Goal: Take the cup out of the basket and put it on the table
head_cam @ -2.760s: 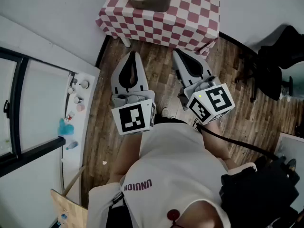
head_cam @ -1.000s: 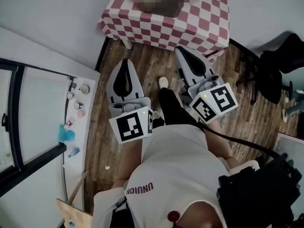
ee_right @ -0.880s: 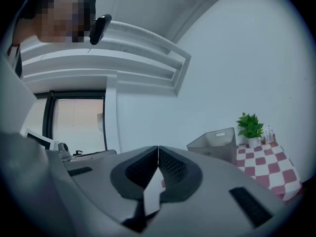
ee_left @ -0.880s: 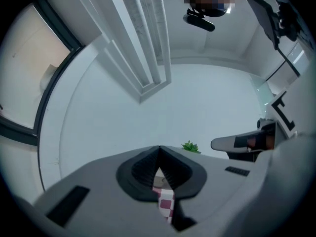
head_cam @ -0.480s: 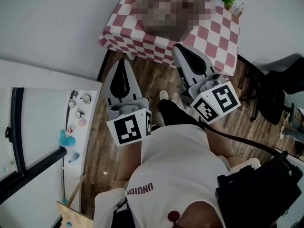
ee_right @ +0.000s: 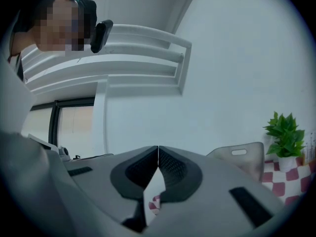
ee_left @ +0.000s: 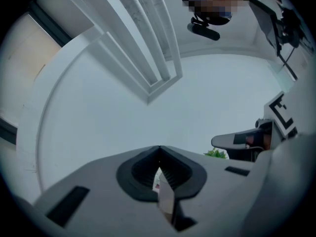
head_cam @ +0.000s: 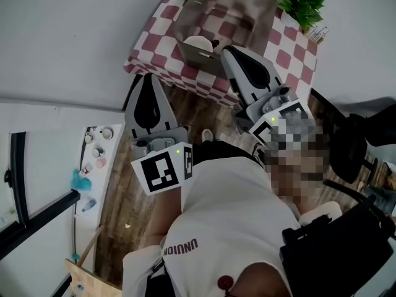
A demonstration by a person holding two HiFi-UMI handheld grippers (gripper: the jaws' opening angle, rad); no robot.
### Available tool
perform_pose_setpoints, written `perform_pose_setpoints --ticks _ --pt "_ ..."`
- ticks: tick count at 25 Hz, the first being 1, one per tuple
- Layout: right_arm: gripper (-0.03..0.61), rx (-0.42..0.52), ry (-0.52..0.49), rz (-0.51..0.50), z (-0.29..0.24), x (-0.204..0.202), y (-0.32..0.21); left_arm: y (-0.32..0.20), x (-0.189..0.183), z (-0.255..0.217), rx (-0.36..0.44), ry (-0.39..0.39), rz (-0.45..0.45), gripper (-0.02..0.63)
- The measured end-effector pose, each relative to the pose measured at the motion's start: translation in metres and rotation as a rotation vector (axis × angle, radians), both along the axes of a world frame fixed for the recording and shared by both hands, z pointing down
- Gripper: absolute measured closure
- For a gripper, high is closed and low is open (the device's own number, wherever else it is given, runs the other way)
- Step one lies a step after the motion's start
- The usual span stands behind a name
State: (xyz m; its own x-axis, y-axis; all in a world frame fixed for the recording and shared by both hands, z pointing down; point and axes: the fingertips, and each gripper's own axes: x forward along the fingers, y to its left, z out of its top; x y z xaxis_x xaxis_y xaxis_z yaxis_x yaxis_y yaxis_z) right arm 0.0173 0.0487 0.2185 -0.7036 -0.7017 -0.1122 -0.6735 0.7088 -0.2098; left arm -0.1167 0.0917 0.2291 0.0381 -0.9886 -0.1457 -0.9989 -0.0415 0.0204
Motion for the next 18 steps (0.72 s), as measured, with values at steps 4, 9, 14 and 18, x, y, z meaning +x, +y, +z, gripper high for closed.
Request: perform_pose_setpoints --ticks 4,9,14,18 --pt "0.560 0.018 -0.004 -0.022 -0.009 0.005 -0.019 -0.013 0.003 0.000 -0.004 0.005 -0.016 0.603" --pt "0.560 0.053 0.008 -0.048 -0.024 0.004 -0.043 -0.027 0.001 -0.006 0.001 0.017 -0.028 0.603" --pt "0.560 0.064 0.018 -0.071 -0.035 0.003 -0.072 -0.052 -0.001 -0.009 0.013 0.021 -0.010 0.603" --pt "0.560 -0.007 -0.051 -0.085 -0.028 -0.001 -0.109 -0.083 -0.010 -0.008 0.018 0.021 0.003 0.603"
